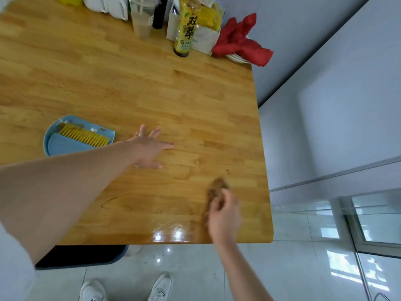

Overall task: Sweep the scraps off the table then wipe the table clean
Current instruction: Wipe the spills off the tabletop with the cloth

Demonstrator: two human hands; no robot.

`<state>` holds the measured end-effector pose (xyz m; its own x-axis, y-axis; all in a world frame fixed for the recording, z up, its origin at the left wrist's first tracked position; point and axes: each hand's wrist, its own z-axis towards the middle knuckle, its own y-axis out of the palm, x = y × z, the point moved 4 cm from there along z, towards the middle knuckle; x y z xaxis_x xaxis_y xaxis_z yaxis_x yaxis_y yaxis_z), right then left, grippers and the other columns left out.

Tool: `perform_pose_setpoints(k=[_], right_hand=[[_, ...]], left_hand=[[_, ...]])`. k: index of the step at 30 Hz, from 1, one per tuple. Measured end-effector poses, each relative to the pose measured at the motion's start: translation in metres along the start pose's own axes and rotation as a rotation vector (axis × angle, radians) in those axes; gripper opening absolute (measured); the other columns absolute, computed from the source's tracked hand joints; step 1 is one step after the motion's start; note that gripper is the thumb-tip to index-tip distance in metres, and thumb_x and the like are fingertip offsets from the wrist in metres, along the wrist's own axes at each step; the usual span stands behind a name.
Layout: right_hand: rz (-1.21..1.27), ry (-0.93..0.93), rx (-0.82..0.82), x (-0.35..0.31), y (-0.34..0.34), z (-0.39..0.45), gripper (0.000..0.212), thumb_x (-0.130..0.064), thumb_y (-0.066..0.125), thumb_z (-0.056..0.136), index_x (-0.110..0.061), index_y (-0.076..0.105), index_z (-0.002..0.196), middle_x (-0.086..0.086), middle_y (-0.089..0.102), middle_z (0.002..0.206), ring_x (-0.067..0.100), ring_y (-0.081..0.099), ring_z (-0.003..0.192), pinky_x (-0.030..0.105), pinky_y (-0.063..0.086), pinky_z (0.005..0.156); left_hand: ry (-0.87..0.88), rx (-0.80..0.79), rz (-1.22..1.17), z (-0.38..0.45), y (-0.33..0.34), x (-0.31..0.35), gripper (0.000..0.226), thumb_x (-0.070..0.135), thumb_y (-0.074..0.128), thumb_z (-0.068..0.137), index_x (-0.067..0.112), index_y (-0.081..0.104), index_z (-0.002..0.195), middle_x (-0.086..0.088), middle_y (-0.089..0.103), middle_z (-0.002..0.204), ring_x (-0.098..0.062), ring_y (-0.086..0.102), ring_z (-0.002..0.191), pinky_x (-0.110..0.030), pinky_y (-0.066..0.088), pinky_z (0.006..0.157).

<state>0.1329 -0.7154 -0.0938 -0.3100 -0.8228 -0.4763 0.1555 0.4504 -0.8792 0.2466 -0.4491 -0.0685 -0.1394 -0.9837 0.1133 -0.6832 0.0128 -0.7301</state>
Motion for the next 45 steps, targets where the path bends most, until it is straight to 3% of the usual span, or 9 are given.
perform_pose_setpoints(k=[3,5,12,18,25,27,31,36,45], right_hand=[[-0.024,-0.620,-0.426,-0.043,0.041,-0.072,0.030,-0.033,0.056,0.091,-0.038,0.057,0.121,-0.011,0.054,0.103,0.012,0.057,0.088,0.018,0.044,0.062],[-0.030,-0.743,-0.535,-0.027,0.029,-0.059,0.033,-0.040,0.053,0.091,-0.042,0.056,0.124,-0.016,0.050,0.104,0.007,0.055,0.083,0.020,0.048,0.058],[0.054,0.246,-0.072,0.097,-0.051,0.043,0.031,-0.026,0.058,0.093,-0.033,0.059,0.123,0.005,0.067,0.106,0.028,0.069,0.085,0.044,0.058,0.075],[-0.063,-0.579,-0.533,0.008,0.001,-0.060,0.029,-0.034,0.056,0.090,-0.043,0.054,0.118,-0.014,0.047,0.105,0.008,0.054,0.088,0.019,0.044,0.062],[-0.090,0.259,0.007,0.121,-0.075,0.026,0.032,-0.014,0.055,0.094,-0.023,0.059,0.125,0.008,0.056,0.116,0.028,0.062,0.094,0.031,0.042,0.069],[-0.057,0.167,0.026,0.090,-0.048,0.007,0.032,-0.012,0.055,0.093,-0.023,0.060,0.123,0.008,0.058,0.117,0.031,0.058,0.104,0.034,0.045,0.075],[-0.111,-0.580,-0.370,0.048,-0.020,-0.032,0.027,-0.023,0.054,0.092,-0.030,0.060,0.117,-0.003,0.055,0.107,0.014,0.055,0.094,0.021,0.047,0.062],[-0.114,-0.096,-0.148,0.110,-0.065,0.072,0.030,-0.018,0.054,0.096,-0.024,0.058,0.125,0.002,0.052,0.113,0.024,0.063,0.085,0.031,0.050,0.065],[-0.081,-0.181,-0.328,0.039,-0.037,0.188,0.025,-0.021,0.053,0.096,-0.038,0.057,0.115,-0.004,0.052,0.102,0.018,0.067,0.064,0.036,0.059,0.061]], left_hand=[[-0.005,-0.002,-0.019,0.005,0.005,-0.005,0.081,0.053,0.055,0.096,0.052,-0.002,0.154,-0.003,-0.024,0.164,-0.047,-0.017,0.148,-0.056,0.011,0.120],[-0.008,0.007,-0.023,0.008,0.008,-0.007,0.082,0.054,0.055,0.095,0.053,-0.003,0.153,-0.002,-0.026,0.163,-0.046,-0.018,0.148,-0.056,0.011,0.120],[-0.009,0.037,-0.048,0.014,0.018,-0.014,0.080,0.061,0.051,0.094,0.060,-0.008,0.149,0.004,-0.031,0.161,-0.040,-0.023,0.148,-0.056,0.008,0.121],[-0.090,0.048,0.010,-0.002,0.008,0.005,0.081,0.057,0.052,0.096,0.055,-0.007,0.152,-0.002,-0.017,0.166,-0.042,-0.011,0.151,-0.057,0.022,0.118],[-0.090,-0.036,-0.018,-0.012,0.002,0.024,0.101,0.070,0.060,0.084,0.045,-0.008,0.155,-0.017,-0.020,0.163,-0.046,-0.015,0.148,-0.056,0.007,0.120],[-0.120,-0.060,-0.062,-0.010,0.002,0.027,0.113,0.076,0.065,0.074,0.049,-0.012,0.153,-0.016,-0.027,0.161,-0.051,-0.020,0.145,-0.057,0.007,0.120],[-0.135,-0.065,-0.093,-0.006,0.006,0.023,0.119,0.078,0.068,0.069,0.054,-0.014,0.151,-0.015,-0.030,0.160,-0.055,-0.022,0.143,-0.059,0.010,0.119],[-0.151,-0.064,-0.076,-0.001,0.012,0.024,0.115,0.069,0.070,0.075,0.056,-0.018,0.149,-0.010,-0.032,0.160,-0.053,-0.020,0.145,-0.061,0.025,0.117],[-0.141,-0.079,-0.097,-0.002,0.010,0.023,0.114,0.064,0.070,0.079,0.058,-0.021,0.146,-0.009,-0.036,0.158,-0.050,-0.025,0.144,-0.061,0.022,0.118]])
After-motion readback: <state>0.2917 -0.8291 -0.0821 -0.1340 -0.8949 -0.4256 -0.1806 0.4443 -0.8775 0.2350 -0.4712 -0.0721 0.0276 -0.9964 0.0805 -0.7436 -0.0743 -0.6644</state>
